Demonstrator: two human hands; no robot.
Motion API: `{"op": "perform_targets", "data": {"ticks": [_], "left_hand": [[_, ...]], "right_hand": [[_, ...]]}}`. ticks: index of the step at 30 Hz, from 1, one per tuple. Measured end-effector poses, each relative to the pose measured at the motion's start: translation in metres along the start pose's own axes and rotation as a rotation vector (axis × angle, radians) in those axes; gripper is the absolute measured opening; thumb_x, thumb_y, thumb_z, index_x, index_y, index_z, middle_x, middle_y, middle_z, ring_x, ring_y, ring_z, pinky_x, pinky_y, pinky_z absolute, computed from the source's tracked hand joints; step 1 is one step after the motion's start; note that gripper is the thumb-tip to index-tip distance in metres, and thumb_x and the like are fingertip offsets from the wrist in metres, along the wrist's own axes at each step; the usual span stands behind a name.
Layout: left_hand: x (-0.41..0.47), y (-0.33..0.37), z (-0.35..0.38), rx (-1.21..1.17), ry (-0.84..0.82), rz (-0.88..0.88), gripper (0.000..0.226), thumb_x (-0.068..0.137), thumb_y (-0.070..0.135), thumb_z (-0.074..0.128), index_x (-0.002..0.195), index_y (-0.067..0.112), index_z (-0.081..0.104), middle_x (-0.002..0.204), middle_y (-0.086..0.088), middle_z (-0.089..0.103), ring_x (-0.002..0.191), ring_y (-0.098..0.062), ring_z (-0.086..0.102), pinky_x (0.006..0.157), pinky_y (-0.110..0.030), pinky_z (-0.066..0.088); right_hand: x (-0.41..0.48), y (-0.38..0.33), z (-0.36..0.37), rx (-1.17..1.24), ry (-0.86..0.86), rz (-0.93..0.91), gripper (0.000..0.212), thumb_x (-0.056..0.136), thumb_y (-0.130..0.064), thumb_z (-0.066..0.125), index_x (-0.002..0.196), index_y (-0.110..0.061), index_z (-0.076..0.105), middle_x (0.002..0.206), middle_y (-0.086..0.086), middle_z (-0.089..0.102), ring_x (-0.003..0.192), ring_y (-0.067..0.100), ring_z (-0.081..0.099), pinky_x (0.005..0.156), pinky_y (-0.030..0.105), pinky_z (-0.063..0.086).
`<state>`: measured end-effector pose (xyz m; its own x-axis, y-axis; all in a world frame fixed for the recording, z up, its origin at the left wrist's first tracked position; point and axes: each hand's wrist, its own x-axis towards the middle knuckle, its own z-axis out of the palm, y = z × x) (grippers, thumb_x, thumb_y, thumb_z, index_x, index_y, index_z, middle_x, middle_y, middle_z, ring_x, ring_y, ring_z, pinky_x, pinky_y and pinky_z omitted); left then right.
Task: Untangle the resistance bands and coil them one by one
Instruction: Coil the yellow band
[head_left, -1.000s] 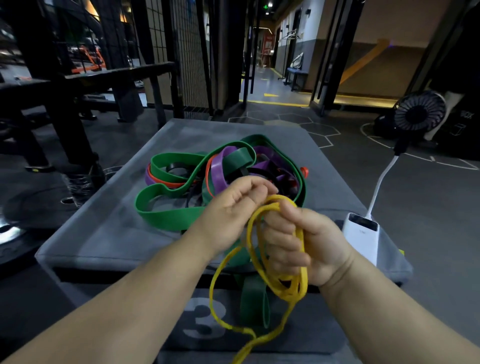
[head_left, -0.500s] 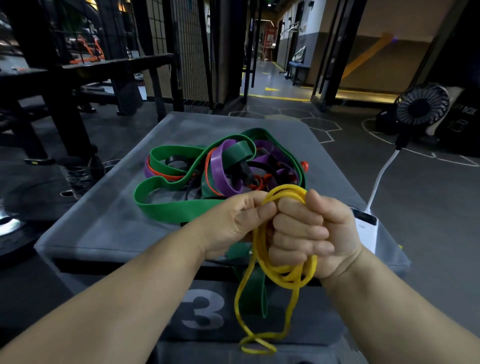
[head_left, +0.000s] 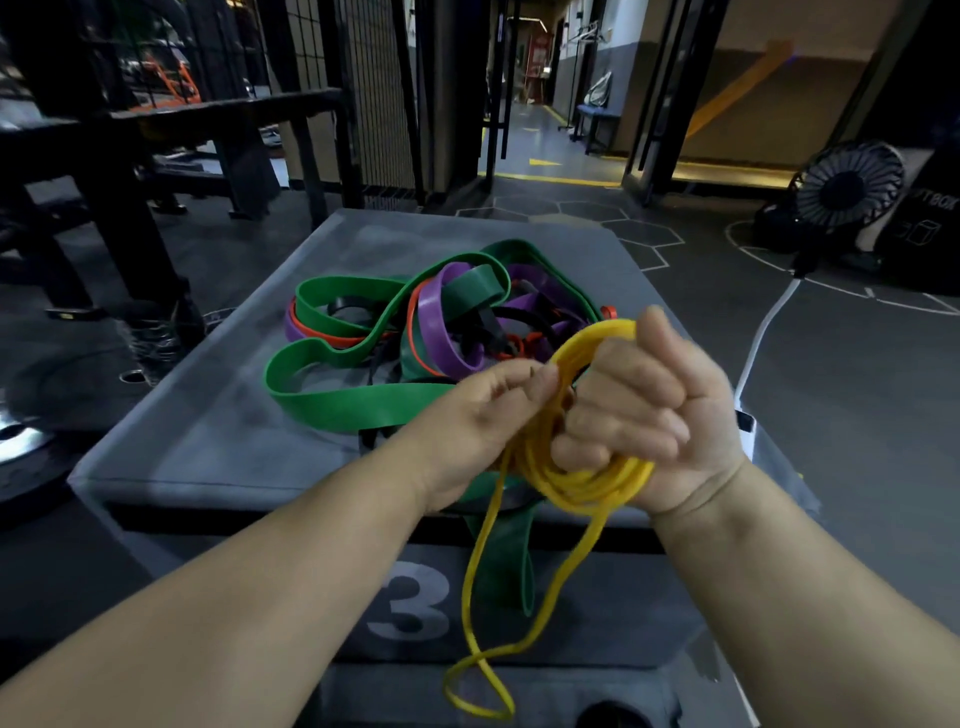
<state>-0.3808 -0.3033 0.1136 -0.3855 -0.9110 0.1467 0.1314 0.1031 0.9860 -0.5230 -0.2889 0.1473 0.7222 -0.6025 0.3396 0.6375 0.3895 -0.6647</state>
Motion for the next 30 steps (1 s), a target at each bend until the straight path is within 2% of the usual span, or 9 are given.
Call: {"op": "perform_targets", "data": {"ticks": [3, 6, 10, 13, 16, 19, 23, 26, 30], "left_hand": [[-0.006, 0.000, 0.003, 0.113, -0.180, -0.141, 0.035, 0.091, 0.051, 0.052, 0.085, 0.017, 0.057, 0.065, 0.002, 0.063, 0.055, -0.011, 0.061, 0.056, -0.023, 0.052], [-0.010, -0.010, -0.001, 0.416, -0.403, -0.272, 0.024, 0.093, 0.039, 0.055, 0.092, 0.015, 0.055, 0.069, 0.004, 0.061, 0.065, -0.013, 0.058, 0.068, -0.024, 0.050], [-0.007, -0.012, -0.002, 0.535, -0.393, -0.332, 0.006, 0.099, 0.014, 0.052, 0.104, 0.012, 0.055, 0.080, 0.001, 0.057, 0.072, -0.009, 0.056, 0.077, -0.029, 0.050], [-0.004, -0.006, -0.002, 0.580, -0.334, -0.289, 0.010, 0.100, 0.010, 0.046, 0.101, 0.015, 0.055, 0.078, 0.002, 0.054, 0.069, -0.009, 0.053, 0.074, -0.029, 0.051], [-0.005, 0.003, 0.003, 0.597, -0.328, -0.164, 0.013, 0.100, 0.014, 0.046, 0.102, 0.020, 0.058, 0.072, 0.010, 0.049, 0.060, -0.004, 0.046, 0.063, -0.025, 0.049], [-0.008, 0.011, 0.007, 0.611, -0.298, -0.042, 0.016, 0.101, 0.019, 0.046, 0.099, 0.030, 0.056, 0.058, 0.023, 0.050, 0.054, 0.000, 0.046, 0.059, -0.026, 0.050], [-0.006, 0.016, 0.001, 0.659, -0.144, 0.143, 0.013, 0.096, 0.021, 0.054, 0.099, 0.033, 0.060, 0.077, 0.017, 0.063, 0.075, -0.001, 0.060, 0.075, -0.021, 0.048], [-0.005, 0.019, -0.006, 0.727, 0.043, 0.242, 0.020, 0.090, 0.022, 0.065, 0.097, 0.030, 0.047, 0.073, 0.012, 0.066, 0.071, 0.000, 0.061, 0.066, -0.016, 0.044], [-0.002, 0.021, -0.013, 0.557, 0.094, 0.206, 0.038, 0.084, 0.012, 0.072, 0.096, 0.023, 0.038, 0.073, 0.018, 0.062, 0.069, -0.004, 0.060, 0.069, -0.022, 0.048]], "right_hand": [[-0.007, -0.030, -0.011, 0.131, 0.008, -0.130, 0.042, 0.096, -0.034, 0.052, 0.059, -0.015, 0.053, 0.047, -0.003, 0.038, 0.063, 0.017, 0.064, 0.079, 0.032, 0.046], [-0.021, -0.060, -0.017, 0.160, 0.224, -0.314, 0.039, 0.091, -0.037, 0.057, 0.060, -0.014, 0.057, 0.042, -0.004, 0.039, 0.050, 0.009, 0.055, 0.075, 0.028, 0.047], [-0.032, -0.080, -0.023, -0.018, 0.694, -0.569, 0.018, 0.075, -0.041, 0.067, 0.069, -0.024, 0.064, 0.044, -0.009, 0.030, 0.043, 0.002, 0.040, 0.078, 0.026, 0.051], [-0.028, -0.074, -0.032, -0.186, 0.906, -0.600, 0.011, 0.082, -0.027, 0.065, 0.092, -0.024, 0.066, 0.052, -0.011, 0.033, 0.047, 0.004, 0.044, 0.089, 0.037, 0.052], [-0.019, -0.062, -0.038, -0.478, 1.005, -0.445, 0.018, 0.099, -0.016, 0.050, 0.111, -0.025, 0.060, 0.051, -0.007, 0.044, 0.052, 0.010, 0.058, 0.086, 0.045, 0.052], [-0.010, -0.040, -0.036, -0.650, 0.979, -0.148, 0.030, 0.102, -0.016, 0.046, 0.130, -0.026, 0.052, 0.052, -0.003, 0.051, 0.053, 0.015, 0.064, 0.068, 0.039, 0.051], [-0.001, -0.010, -0.026, -0.601, 0.809, 0.156, 0.037, 0.101, -0.028, 0.048, 0.138, -0.029, 0.046, 0.062, 0.003, 0.059, 0.050, 0.017, 0.054, 0.054, 0.032, 0.050], [-0.001, -0.005, -0.021, -0.602, 0.706, 0.340, 0.053, 0.086, -0.059, 0.048, 0.122, -0.023, 0.058, 0.058, 0.002, 0.049, 0.042, 0.013, 0.041, 0.042, 0.022, 0.037], [-0.003, -0.003, -0.018, -0.494, 0.531, 0.440, 0.053, 0.071, -0.075, 0.050, 0.065, -0.023, 0.062, 0.051, -0.003, 0.040, 0.036, 0.005, 0.027, 0.038, 0.014, 0.022]]}}
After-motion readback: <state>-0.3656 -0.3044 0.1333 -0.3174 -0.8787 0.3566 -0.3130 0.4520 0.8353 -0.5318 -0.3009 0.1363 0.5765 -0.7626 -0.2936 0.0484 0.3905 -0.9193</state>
